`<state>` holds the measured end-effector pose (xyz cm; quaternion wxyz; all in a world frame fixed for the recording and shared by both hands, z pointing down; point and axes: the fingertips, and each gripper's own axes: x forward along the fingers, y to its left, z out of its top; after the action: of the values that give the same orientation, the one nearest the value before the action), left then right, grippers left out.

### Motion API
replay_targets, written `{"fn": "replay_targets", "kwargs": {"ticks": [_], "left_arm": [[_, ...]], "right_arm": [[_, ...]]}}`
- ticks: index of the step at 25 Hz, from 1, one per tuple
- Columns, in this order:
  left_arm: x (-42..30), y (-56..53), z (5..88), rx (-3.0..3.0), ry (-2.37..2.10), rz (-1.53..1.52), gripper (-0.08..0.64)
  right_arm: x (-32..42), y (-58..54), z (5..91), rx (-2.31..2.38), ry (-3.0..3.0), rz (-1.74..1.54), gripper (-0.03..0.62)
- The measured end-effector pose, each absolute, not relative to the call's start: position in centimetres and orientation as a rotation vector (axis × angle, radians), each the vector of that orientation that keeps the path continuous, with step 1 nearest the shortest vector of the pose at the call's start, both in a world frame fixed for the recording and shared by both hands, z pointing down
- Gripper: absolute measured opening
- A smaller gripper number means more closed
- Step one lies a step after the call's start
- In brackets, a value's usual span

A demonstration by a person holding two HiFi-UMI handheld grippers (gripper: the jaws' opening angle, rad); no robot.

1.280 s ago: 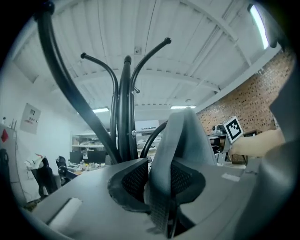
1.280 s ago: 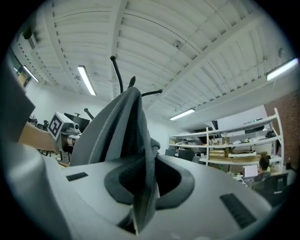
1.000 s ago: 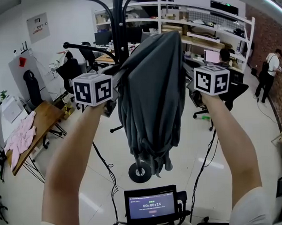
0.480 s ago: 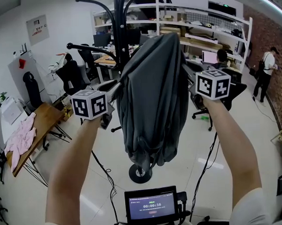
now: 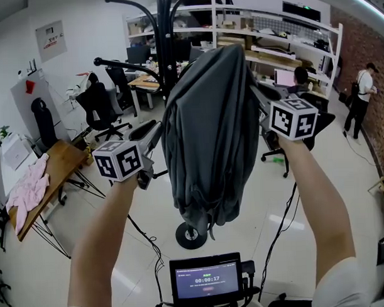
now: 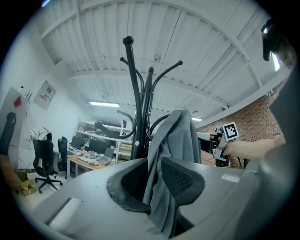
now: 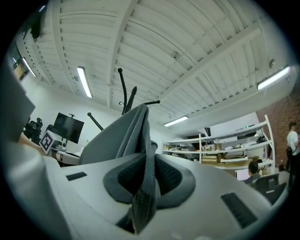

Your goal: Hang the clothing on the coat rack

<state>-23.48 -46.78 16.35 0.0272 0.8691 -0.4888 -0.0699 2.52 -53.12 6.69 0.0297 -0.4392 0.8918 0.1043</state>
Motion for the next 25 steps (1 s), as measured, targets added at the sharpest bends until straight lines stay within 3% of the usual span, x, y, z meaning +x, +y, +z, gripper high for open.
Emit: {"fn": "replay_targets", "kwargs": {"ticks": [6, 8, 25], "left_arm": [[-22.6, -44.7, 17.3, 2.702, -1.461, -0.287, 0.091], [-22.1, -44.0, 17.5, 2.711, -1.445, -0.305, 0.091], [-18.6, -40.7, 20.3, 2.757, -1.32, -0.319, 0.086]], "right_arm": [[2.8, -53.0, 6.7, -1.384, 2.71, 0.33, 0.063], [3.3, -53.2, 6.8, -1.398, 2.696, 0.314, 0.127], [7.0, -51.2, 9.7, -1.426, 2.642, 0.211, 0.127]]}}
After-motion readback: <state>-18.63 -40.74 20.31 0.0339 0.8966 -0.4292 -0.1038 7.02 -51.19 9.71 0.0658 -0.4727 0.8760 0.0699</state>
